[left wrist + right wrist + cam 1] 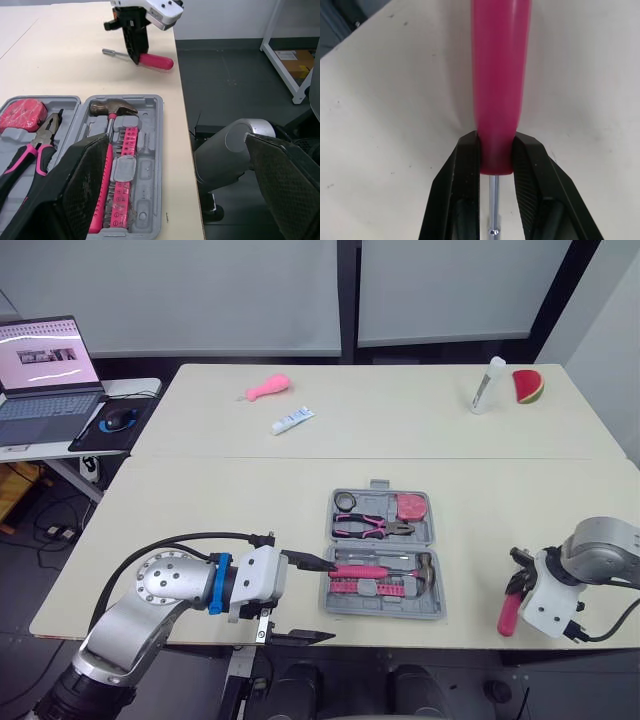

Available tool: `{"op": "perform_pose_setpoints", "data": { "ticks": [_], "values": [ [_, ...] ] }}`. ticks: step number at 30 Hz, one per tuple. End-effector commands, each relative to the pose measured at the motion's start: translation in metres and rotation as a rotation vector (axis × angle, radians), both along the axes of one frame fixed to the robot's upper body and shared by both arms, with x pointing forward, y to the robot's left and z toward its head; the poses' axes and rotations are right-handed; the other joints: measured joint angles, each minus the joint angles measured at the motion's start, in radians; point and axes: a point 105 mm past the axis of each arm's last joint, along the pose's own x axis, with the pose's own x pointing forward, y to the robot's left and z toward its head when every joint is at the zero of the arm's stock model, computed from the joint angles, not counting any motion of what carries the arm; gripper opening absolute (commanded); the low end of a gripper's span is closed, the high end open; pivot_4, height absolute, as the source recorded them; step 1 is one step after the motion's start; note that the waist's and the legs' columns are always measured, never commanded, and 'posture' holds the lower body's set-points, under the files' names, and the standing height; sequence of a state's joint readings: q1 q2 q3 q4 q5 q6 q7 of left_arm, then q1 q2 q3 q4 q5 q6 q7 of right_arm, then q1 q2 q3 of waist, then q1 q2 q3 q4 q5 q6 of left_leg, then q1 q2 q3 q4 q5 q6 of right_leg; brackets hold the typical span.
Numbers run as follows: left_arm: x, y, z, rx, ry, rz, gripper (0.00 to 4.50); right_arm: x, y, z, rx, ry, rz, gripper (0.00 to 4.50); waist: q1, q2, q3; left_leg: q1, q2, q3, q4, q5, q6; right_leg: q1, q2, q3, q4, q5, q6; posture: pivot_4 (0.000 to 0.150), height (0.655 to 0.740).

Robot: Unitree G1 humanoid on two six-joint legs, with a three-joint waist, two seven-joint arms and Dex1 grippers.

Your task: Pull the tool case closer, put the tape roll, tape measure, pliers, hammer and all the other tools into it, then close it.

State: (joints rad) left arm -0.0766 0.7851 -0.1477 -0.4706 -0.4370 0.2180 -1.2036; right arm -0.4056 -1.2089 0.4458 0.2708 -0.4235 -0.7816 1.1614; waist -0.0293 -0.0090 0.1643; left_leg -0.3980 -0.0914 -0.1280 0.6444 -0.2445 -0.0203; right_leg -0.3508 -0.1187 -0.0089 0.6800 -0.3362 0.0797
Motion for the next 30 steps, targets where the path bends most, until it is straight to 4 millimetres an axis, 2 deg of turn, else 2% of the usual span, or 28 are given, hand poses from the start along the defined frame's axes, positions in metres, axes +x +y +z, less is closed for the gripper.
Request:
{"op": "perform_pose_setpoints", "data": {
  "ticks": [1,4,6,8,12,17,22,27,29,30],
  "values": [
    [0.003,0.002,0.005,-0.015,-0.033,0.025,4.50,0.005,0.003,0.034,0.274,0.017,-0.480,0.63,0.002,0.000,0.000,-0.001,0.000,0.000,0.000,-0.001,0.001,0.000,0.000,0.000,0.000,0.000,0.000,0.150,0.7400],
    [0.006,0.002,0.004,-0.018,-0.034,0.036,4.50,-0.001,0.003,0.044,0.411,0.090,-0.798,0.63,0.003,0.000,0.000,-0.001,0.000,-0.002,0.000,-0.002,0.003,0.001,0.000,-0.001,0.000,0.000,0.000,0.150,0.7400],
    [0.012,-0.002,0.009,-0.048,-0.024,0.057,4.50,0.011,0.000,0.052,0.590,0.062,-1.096,0.63,0.002,0.000,0.000,0.000,0.000,-0.002,0.000,-0.002,0.004,0.001,0.000,-0.001,0.000,0.000,0.000,0.150,0.7400],
    [0.015,-0.004,0.011,-0.065,-0.015,0.067,4.50,0.016,0.000,0.055,0.700,0.062,-1.301,0.63,0.003,0.000,0.000,0.000,0.000,-0.003,0.001,-0.002,0.004,0.001,0.000,-0.002,0.000,0.001,-0.001,0.150,0.7400],
    [0.019,-0.006,0.013,-0.064,-0.011,0.065,4.50,0.016,0.001,0.050,0.781,0.051,-1.557,0.63,0.005,0.000,0.000,-0.002,-0.001,-0.003,0.000,-0.002,0.004,0.000,0.000,-0.002,-0.001,0.000,-0.001,0.150,0.7400],
    [0.025,-0.005,0.016,-0.055,-0.009,0.063,4.50,0.016,0.001,0.033,0.813,0.019,-1.879,0.63,0.004,-0.001,0.000,-0.003,-0.002,-0.003,0.001,-0.002,0.004,-0.001,-0.001,-0.002,-0.001,0.000,0.000,0.150,0.7400],
    [0.026,-0.006,0.016,-0.048,-0.014,0.063,4.50,0.020,0.007,0.011,0.764,-0.044,-1.869,0.63,0.004,-0.001,0.000,-0.002,-0.002,-0.003,0.000,-0.002,0.004,-0.001,-0.001,-0.002,0.000,0.000,0.000,0.150,0.7400],
    [0.024,-0.004,0.015,-0.043,-0.015,0.069,4.50,0.028,-0.001,-0.004,0.756,-0.115,-1.839,0.63,0.003,-0.001,0.000,-0.002,-0.002,-0.003,0.000,-0.002,0.004,-0.001,-0.002,-0.002,0.000,0.000,0.000,0.150,0.7400],
    [0.024,-0.003,0.015,-0.041,-0.014,0.071,4.50,0.030,0.000,-0.005,0.763,-0.114,-1.824,1.35,0.003,-0.001,0.000,-0.002,-0.002,-0.003,0.000,-0.002,0.004,-0.001,-0.001,-0.002,0.000,0.000,0.000,0.150,0.7400],
    [0.023,-0.003,0.015,-0.040,-0.013,0.072,4.50,0.031,0.001,-0.005,0.774,-0.106,-1.817,1.52,0.003,-0.001,0.000,-0.002,-0.002,-0.003,0.000,-0.002,0.004,-0.001,-0.001,-0.002,0.000,0.000,0.000,0.150,0.7400]
  ]
}}
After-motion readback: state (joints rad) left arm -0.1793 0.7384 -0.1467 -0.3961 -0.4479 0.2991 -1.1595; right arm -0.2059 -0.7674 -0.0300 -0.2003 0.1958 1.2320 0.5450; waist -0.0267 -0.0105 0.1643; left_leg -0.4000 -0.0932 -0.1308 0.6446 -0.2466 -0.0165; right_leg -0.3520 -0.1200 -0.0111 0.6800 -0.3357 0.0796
